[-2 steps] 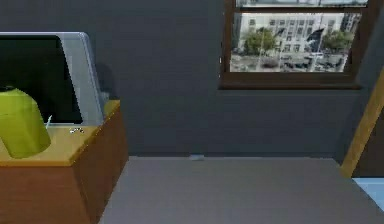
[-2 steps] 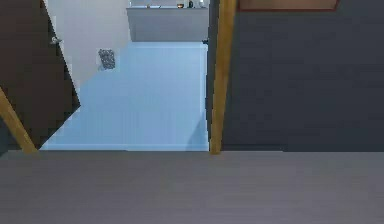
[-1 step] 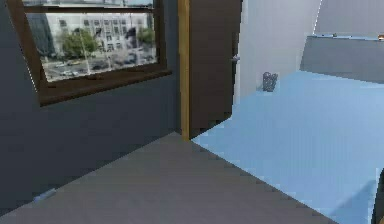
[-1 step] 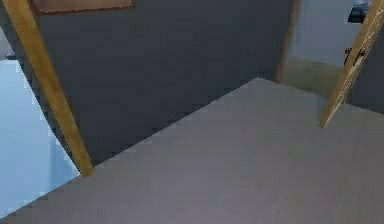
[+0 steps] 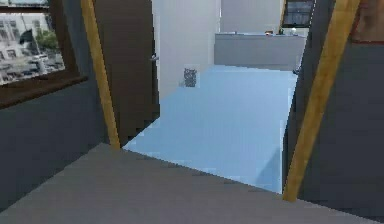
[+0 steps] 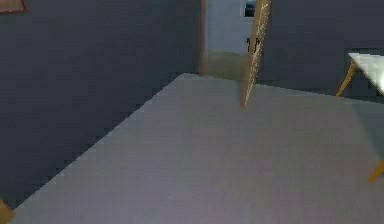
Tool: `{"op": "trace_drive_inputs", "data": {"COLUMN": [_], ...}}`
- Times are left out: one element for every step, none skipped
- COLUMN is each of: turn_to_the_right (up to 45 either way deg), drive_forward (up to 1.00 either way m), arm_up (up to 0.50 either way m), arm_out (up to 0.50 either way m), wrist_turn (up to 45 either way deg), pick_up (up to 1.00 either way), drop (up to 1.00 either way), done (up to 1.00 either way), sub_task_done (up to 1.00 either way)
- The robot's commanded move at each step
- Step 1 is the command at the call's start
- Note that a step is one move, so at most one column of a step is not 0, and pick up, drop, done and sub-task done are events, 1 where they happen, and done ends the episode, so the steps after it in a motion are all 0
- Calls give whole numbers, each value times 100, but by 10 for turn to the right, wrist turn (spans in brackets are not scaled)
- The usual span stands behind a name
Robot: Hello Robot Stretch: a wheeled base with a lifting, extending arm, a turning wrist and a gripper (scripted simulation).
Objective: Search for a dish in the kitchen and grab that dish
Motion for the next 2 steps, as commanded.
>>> {"op": "trace_drive_inputs", "data": {"turn_to_the_right": [0, 120], "drive_forward": [55, 0], "arm_up": [0, 0], "arm_out": [0, 0], "wrist_turn": [0, 0], "pick_up": [0, 0], "drop": [0, 0], "done": [0, 0], "sub_task_done": [0, 0]}}
